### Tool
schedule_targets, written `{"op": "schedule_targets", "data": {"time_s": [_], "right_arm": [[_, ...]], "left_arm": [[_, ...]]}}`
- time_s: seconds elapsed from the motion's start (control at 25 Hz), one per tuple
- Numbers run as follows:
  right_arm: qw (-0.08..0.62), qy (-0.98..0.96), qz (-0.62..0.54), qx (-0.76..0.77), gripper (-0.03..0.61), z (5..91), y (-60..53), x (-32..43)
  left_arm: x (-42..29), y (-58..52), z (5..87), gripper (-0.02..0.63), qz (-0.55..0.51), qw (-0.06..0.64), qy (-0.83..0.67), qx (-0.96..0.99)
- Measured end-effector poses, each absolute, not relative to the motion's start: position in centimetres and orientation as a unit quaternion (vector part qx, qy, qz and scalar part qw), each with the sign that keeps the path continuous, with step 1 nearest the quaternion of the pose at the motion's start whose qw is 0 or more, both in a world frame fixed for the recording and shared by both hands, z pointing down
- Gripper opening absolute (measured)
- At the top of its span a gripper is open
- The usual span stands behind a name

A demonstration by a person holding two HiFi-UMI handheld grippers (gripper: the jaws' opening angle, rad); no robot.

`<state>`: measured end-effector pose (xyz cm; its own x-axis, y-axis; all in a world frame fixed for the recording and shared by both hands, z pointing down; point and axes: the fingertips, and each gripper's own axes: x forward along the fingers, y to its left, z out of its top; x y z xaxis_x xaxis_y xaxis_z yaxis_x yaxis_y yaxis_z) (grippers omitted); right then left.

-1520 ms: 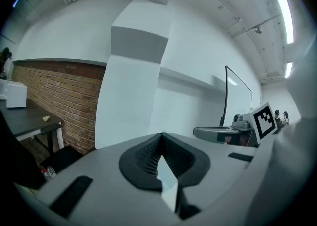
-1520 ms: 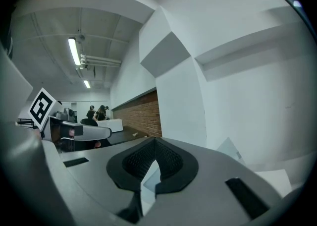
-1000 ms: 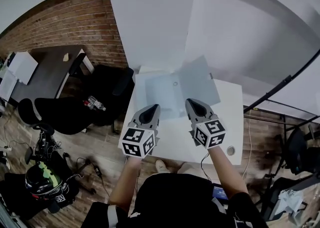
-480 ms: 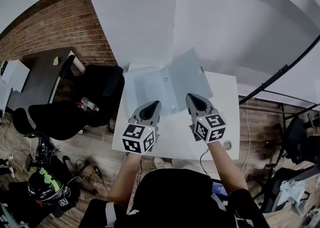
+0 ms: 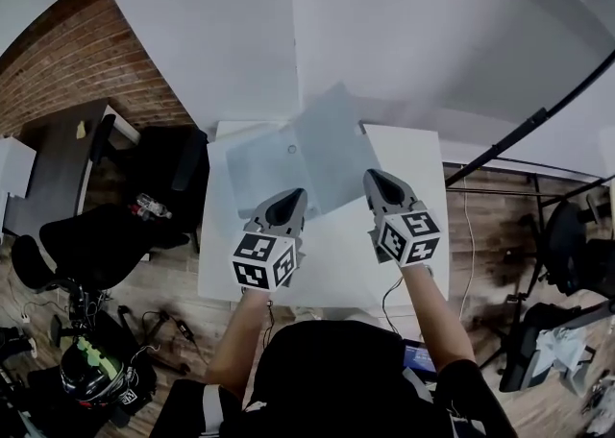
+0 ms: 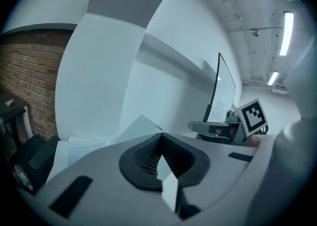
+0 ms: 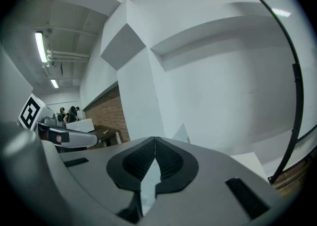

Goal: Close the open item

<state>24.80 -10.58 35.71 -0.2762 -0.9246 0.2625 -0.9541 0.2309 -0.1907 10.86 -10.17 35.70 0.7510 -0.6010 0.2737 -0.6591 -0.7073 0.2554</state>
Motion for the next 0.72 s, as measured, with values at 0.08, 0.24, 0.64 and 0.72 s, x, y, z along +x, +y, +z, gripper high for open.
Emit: {"op": "schedule_targets", "data": {"time_s": [0.08, 0.24, 0.64, 0.72], "right_arm": [[0.045, -0.778, 0.162, 0.606, 0.038, 36.1, -10.9, 26.2], [0.043, -0.766, 0.168, 0.619, 0.038, 37.1, -11.5, 28.5], [0.046, -0.739, 0.200, 0.642, 0.038, 40.5, -12.1, 33.6], [0.048, -0.735, 0.207, 0.644, 0.038, 41.4, -12.3, 34.2]], "left_arm": [[12.0, -10.6, 36.3, 0.011, 0.092, 0.175, -0.337, 0.921], [13.9, -11.2, 37.2, 0.011, 0.102, 0.177, -0.325, 0.923], [18.9, -11.6, 40.2, 0.011, 0.133, 0.195, -0.290, 0.927], [19.4, -11.7, 40.8, 0.011, 0.139, 0.197, -0.286, 0.927]]}}
